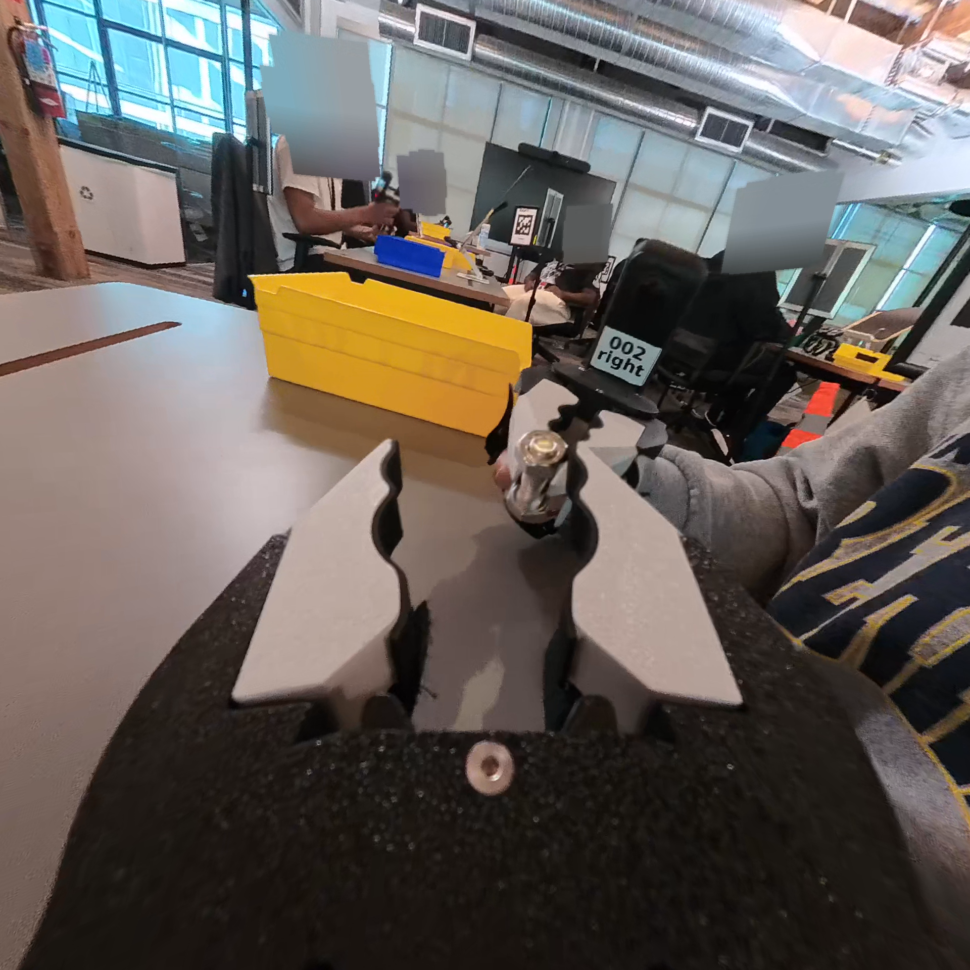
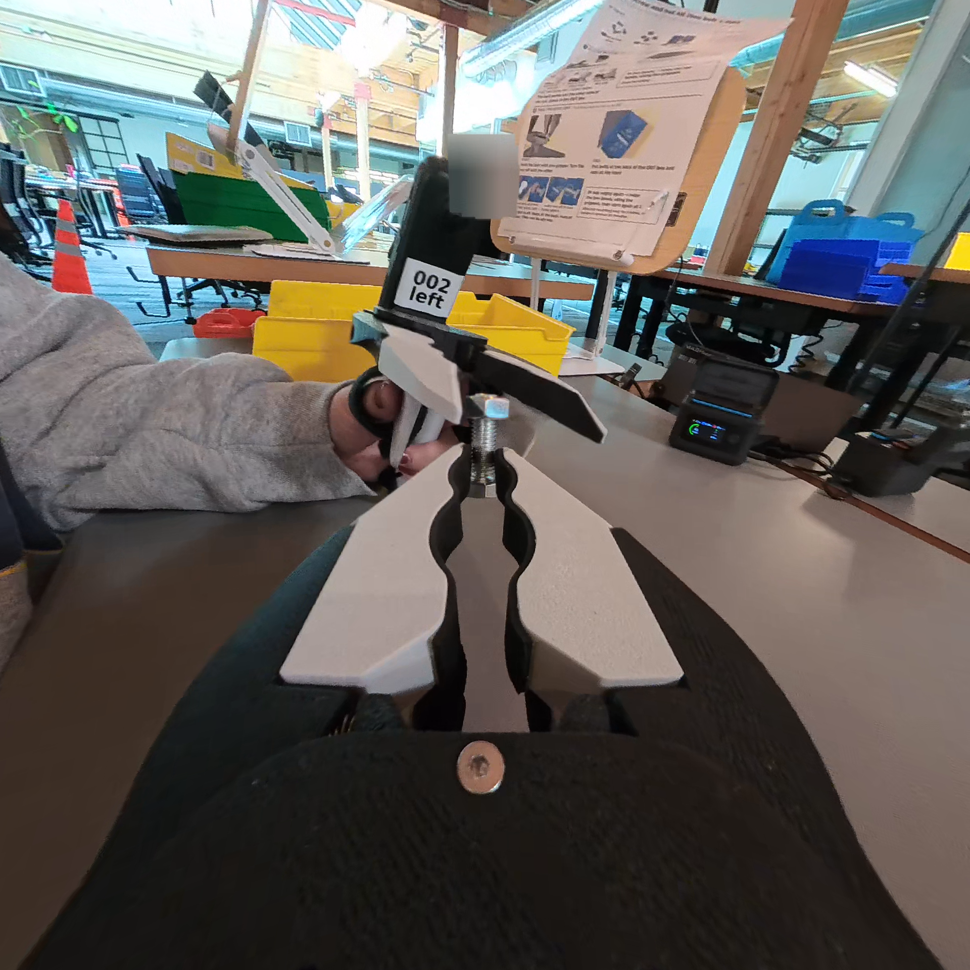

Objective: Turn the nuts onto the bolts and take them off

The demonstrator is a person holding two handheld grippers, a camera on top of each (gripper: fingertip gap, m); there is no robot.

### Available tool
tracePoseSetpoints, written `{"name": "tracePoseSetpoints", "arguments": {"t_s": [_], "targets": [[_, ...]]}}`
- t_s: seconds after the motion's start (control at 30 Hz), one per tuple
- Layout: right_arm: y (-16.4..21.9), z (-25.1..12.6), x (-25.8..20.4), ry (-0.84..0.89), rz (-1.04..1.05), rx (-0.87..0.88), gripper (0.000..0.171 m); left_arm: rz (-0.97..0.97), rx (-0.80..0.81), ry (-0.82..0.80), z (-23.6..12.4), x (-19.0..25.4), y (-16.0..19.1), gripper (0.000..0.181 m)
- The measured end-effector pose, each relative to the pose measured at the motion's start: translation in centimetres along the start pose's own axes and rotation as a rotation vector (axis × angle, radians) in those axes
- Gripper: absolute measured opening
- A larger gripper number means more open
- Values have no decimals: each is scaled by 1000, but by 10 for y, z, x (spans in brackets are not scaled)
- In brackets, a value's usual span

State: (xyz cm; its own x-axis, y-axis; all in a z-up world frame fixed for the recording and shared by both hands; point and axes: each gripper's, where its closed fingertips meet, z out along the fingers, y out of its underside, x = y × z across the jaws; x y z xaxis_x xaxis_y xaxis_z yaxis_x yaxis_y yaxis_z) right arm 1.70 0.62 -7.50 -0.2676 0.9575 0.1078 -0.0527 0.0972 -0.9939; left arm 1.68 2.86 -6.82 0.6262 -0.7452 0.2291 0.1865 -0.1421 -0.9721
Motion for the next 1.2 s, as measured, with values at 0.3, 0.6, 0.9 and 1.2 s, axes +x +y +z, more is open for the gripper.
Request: {"name": "tracePoseSetpoints", "arguments": {"t_s": [0.3,0.6,0.9,1.2], "targets": [[-4,-6,6,-4,66,45,7,-46,58,36,-6,3,-12,70],[-11,-15,1,-41,87,92,7,-53,46,-43,-18,-15,-10,67],[-4,-4,-6,-61,86,58,7,-19,-23,14,7,5,3,69],[-6,-15,6,-25,119,82,7,-80,31,6,-15,-7,-9,81]]}}
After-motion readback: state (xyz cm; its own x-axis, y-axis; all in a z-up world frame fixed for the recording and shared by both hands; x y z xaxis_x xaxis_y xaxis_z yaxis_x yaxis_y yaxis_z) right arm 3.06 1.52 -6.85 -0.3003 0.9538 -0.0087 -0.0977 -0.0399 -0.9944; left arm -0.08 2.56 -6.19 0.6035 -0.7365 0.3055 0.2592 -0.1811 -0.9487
